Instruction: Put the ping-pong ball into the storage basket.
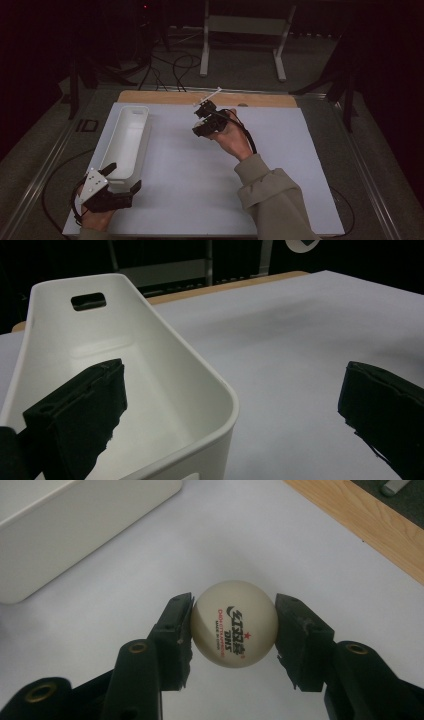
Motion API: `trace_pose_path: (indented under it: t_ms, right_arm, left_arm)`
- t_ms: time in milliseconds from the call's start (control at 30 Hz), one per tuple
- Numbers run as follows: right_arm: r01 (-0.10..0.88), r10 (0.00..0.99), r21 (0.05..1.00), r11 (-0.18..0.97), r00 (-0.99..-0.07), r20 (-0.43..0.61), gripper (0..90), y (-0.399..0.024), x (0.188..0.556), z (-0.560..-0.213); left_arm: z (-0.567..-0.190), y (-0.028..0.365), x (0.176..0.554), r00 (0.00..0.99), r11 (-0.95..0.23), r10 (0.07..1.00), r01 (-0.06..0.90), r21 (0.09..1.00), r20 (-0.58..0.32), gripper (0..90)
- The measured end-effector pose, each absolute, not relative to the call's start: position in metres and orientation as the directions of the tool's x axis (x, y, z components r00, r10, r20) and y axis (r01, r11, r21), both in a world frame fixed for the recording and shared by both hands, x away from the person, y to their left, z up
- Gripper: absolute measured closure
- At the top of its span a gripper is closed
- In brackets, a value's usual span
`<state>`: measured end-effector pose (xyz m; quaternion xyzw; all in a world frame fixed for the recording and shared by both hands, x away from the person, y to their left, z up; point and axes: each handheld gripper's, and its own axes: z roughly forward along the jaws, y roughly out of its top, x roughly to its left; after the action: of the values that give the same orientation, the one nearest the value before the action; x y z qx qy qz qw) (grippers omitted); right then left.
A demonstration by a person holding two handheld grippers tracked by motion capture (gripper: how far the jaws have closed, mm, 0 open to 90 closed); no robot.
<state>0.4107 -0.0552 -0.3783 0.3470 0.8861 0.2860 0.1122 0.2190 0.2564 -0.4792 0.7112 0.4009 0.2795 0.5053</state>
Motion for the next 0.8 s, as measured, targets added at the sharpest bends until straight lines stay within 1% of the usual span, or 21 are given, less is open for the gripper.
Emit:
trace_pose_path:
  t_ms: [800]
  right_arm:
    - [0.526, 0.654, 0.584, 0.618, -0.756, -0.011, 51.0, -0.039, 0.407, -0.378]
  left_arm:
    - [-0.479, 0.256, 0.219, 0.526, -0.173, 0.85, 0.289, 0.942, -0.005, 0.0]
